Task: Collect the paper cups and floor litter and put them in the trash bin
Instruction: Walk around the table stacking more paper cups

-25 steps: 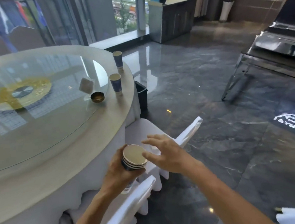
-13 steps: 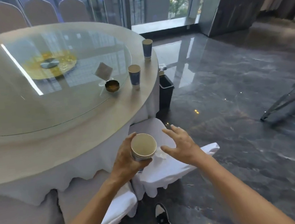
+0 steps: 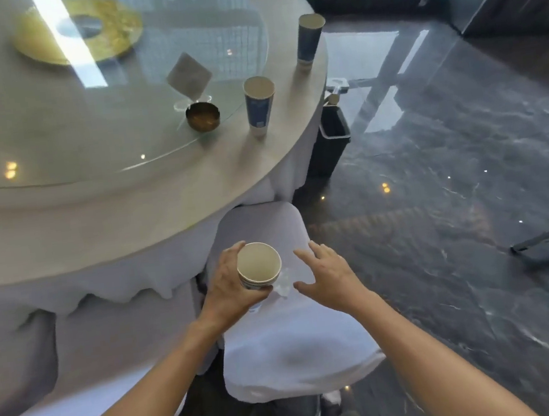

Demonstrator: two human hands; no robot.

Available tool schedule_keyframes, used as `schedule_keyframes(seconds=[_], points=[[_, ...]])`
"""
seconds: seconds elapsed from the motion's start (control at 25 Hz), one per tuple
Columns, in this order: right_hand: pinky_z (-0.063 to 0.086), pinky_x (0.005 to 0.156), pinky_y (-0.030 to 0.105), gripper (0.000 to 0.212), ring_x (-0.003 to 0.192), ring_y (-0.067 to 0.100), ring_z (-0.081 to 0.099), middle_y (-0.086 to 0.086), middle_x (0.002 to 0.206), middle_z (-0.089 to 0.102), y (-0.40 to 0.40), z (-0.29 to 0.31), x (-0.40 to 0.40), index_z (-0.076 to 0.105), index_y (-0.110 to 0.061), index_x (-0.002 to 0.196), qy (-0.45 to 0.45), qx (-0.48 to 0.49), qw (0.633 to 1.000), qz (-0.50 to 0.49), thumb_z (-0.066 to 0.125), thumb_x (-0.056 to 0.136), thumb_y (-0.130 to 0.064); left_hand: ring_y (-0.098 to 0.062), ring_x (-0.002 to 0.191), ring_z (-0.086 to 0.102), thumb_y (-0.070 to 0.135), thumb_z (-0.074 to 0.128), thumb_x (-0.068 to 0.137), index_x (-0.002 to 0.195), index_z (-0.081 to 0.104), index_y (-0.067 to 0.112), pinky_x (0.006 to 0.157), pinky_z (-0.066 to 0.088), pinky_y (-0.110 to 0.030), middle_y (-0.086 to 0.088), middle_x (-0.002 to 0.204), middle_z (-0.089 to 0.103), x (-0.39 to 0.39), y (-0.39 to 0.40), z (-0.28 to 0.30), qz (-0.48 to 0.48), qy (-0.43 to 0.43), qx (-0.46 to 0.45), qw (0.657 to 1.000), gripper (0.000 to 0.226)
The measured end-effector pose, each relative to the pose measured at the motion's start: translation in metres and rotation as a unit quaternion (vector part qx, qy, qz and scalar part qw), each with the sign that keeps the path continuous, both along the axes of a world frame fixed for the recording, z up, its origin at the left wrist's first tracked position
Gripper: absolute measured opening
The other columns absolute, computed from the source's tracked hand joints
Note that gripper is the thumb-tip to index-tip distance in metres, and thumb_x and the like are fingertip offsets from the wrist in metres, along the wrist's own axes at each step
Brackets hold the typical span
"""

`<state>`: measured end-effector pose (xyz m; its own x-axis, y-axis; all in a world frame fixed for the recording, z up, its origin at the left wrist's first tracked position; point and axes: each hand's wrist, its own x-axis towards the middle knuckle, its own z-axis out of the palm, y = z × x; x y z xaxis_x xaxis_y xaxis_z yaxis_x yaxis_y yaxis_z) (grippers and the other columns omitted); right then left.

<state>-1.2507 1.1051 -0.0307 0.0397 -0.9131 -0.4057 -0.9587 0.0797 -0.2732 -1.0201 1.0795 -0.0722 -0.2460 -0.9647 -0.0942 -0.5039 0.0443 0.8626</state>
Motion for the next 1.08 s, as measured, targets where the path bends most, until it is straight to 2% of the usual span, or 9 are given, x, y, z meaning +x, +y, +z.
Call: schedule_keyframes(seconds=[0.12, 0.28, 0.56, 0.8, 0.96, 1.08], points=[[0.033, 0.119, 0.047, 0.072, 0.149, 0.033, 0.03, 0.01, 0.164, 0.029, -0.023, -0.04, -0.007, 0.033, -0.026, 0.155, -0.001, 0.045, 0.998, 0.034, 0.064, 0.094, -0.048, -0.017, 0.13, 0.05, 0.032, 0.099, 0.06, 0.149, 0.045, 0.015, 0.104, 0.036, -0.028, 0.001, 0.141, 0.051, -0.009, -0.009, -0.028, 0.047, -0.022, 0.024, 0.998, 0.106], [0.037, 0.116, 0.047, 0.069, 0.143, 0.033, 0.038, 0.009, 0.16, 0.037, -0.054, -0.101, -0.02, 0.034, -0.024, 0.156, 0.0, 0.082, 0.992, 0.092, 0.061, 0.096, -0.044, -0.012, 0.13, 0.049, 0.035, 0.098, 0.06, 0.149, 0.045, 0.02, 0.103, 0.036, -0.024, 0.012, 0.139, 0.048, -0.025, -0.018, -0.069, 0.099, -0.028, 0.049, 0.993, 0.105], [0.046, 0.104, 0.045, 0.064, 0.132, 0.033, 0.047, 0.008, 0.147, 0.048, -0.1, -0.19, -0.03, 0.037, -0.018, 0.153, -0.003, 0.12, 0.979, 0.167, 0.062, 0.097, -0.037, -0.014, 0.132, 0.051, 0.035, 0.1, 0.059, 0.151, 0.043, 0.019, 0.104, 0.039, -0.025, 0.006, 0.146, 0.049, -0.046, -0.033, -0.136, 0.18, -0.049, 0.083, 0.979, 0.109], [0.049, 0.097, 0.044, 0.055, 0.128, 0.032, 0.049, 0.009, 0.143, 0.05, -0.122, -0.278, -0.024, 0.046, -0.015, 0.143, 0.001, 0.144, 0.973, 0.179, 0.064, 0.093, -0.031, -0.012, 0.126, 0.055, 0.047, 0.096, 0.061, 0.147, 0.042, 0.029, 0.1, 0.049, -0.033, 0.012, 0.142, 0.05, -0.044, -0.045, -0.187, 0.163, -0.062, 0.067, 0.982, 0.103], [0.052, 0.095, 0.048, 0.069, 0.13, 0.035, 0.045, 0.011, 0.145, 0.042, -0.121, -0.327, -0.015, 0.036, -0.02, 0.15, 0.023, 0.161, 0.964, 0.211, 0.069, 0.09, -0.03, -0.006, 0.122, 0.054, 0.052, 0.095, 0.062, 0.144, 0.045, 0.031, 0.095, 0.051, -0.029, 0.015, 0.138, 0.05, -0.041, -0.046, -0.21, 0.162, -0.074, 0.06, 0.982, 0.098], [0.051, 0.096, 0.052, 0.078, 0.136, 0.038, 0.037, 0.012, 0.151, 0.031, -0.117, -0.356, -0.01, 0.031, -0.022, 0.152, 0.034, 0.17, 0.958, 0.23, 0.073, 0.086, -0.023, -0.009, 0.121, 0.055, 0.05, 0.094, 0.063, 0.141, 0.047, 0.031, 0.095, 0.054, -0.037, 0.013, 0.135, 0.052, -0.04, -0.047, -0.223, 0.148, -0.085, 0.052, 0.984, 0.094]])
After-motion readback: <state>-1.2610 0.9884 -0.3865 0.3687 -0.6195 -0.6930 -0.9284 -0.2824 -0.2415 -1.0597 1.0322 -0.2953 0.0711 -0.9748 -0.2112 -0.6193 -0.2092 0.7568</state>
